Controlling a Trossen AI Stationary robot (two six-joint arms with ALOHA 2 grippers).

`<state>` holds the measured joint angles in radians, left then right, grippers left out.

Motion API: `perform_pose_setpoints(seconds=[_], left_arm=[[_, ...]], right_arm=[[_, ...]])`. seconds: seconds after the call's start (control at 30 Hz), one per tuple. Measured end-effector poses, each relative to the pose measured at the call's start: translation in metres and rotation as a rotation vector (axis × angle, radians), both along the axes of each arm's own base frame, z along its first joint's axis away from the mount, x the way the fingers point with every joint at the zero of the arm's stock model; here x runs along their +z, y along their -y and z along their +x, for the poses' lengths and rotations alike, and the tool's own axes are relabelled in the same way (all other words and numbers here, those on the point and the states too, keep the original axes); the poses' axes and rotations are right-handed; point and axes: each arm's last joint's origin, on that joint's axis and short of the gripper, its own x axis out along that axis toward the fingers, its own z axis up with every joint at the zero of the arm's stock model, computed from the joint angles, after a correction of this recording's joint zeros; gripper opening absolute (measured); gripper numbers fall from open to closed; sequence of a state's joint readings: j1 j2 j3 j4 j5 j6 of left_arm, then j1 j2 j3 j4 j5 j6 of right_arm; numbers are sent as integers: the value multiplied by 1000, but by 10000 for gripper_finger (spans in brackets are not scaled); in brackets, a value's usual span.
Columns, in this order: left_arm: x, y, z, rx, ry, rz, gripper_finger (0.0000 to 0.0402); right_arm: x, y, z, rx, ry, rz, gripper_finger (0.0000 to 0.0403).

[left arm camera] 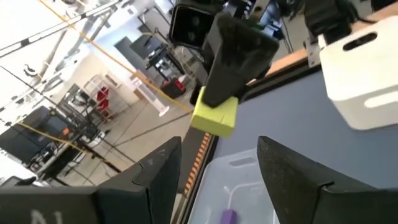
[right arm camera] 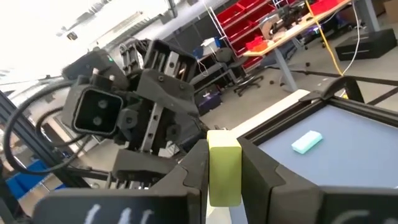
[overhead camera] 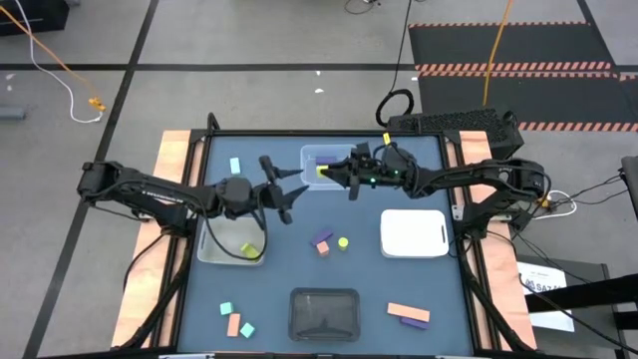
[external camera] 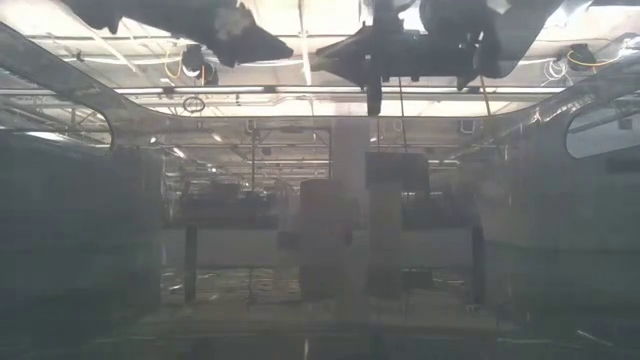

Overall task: Sort & place blocks by color
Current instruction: Put the top light yellow block into the gray bin

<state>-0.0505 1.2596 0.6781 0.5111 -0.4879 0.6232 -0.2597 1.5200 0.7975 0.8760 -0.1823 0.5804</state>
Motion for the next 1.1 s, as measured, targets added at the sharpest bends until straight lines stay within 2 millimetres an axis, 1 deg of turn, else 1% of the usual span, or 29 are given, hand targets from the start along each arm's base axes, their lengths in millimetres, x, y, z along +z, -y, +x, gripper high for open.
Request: perform_pose_setpoints(seconds=[0.1,0.23,0.33,0.4,0.53,0.7,0.87,0.97,1.1], left_arm=[[4,3,0,-28,40,11,212],[4,5,1,-106,14,70,212],[7,5,1,-115,39,84,212],[9,5,1,-113,61,80,212],[15,6,1,-115,147,10,211],[10,8,1,-129,100,14,211],[10,8,1,-129,96,27,209],[10,8,1,-130,90,44,187],[10,8,1,-138,92,22,133]], right_arm=[[2,-2,0,6,17,9,45],[4,-9,2,27,38,-1,45],[4,-14,3,40,36,-25,45],[4,-15,3,45,35,-33,45],[4,-16,3,46,31,-51,45],[3,-16,3,45,26,-68,45],[3,-16,3,44,27,-79,45],[3,-16,3,44,28,-80,45],[4,-16,3,44,28,-80,45]])
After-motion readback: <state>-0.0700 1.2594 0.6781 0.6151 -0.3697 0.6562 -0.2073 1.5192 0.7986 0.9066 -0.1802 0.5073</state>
